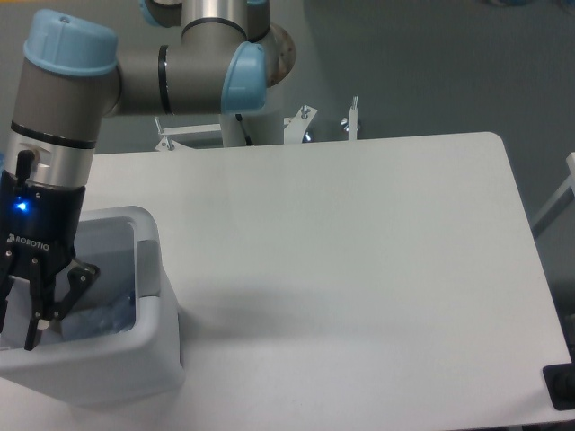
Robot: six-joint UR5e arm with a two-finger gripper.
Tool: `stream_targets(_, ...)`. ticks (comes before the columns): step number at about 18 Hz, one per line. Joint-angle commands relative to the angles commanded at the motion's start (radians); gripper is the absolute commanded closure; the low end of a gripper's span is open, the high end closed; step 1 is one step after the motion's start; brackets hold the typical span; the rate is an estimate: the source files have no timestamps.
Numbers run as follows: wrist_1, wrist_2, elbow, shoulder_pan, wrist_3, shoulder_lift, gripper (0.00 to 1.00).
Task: Place the trash in the trash can
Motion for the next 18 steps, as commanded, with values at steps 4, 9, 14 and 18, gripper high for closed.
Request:
stream_targets(4, -0.003, 0.005, 0.003, 0.011, 0.008, 0.005, 0.00)
stream_targets(9, -0.002, 0.145, 0.014, 0.083, 0.008, 0.008, 0.00)
stream_targets(14, -0.005, 0.190, 0.037, 0.176, 0.009, -0.003, 0.00)
stream_targets(18, -0.009, 0.199, 0.038, 0.247, 0.064, -0.003, 0.00)
